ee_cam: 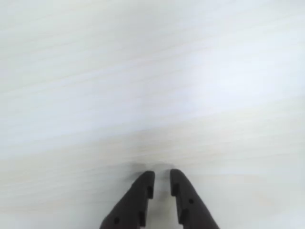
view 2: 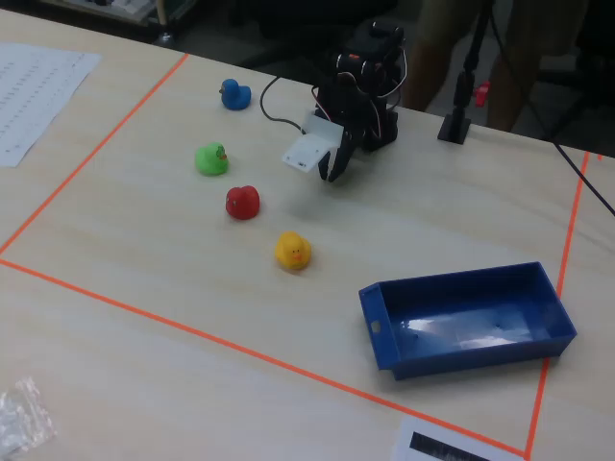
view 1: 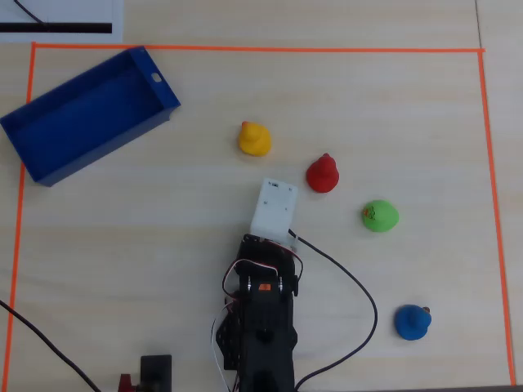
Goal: Grasp blue duck and put it into box.
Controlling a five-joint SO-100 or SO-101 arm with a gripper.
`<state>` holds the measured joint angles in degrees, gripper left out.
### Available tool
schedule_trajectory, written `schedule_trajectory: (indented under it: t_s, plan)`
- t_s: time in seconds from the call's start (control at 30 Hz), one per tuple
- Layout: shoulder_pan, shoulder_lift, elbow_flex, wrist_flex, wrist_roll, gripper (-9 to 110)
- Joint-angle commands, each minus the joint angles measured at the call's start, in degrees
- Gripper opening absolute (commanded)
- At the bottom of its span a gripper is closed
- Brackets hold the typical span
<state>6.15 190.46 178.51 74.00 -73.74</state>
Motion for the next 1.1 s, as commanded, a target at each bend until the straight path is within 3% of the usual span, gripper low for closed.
schedule_trajectory:
  t_s: [0.0,0.73,0.93,1.07]
  plan:
    - [0.53,-0.79,-0.26,1.14,0.09,1]
    - [2.99,-0.79,-0.26,1.05,0.35,7]
    - [2.81,-0.79,-0.26,-1.14,-0.18,0]
    - [8.88,-3.52,-6.15,-3.43,-3.08,0]
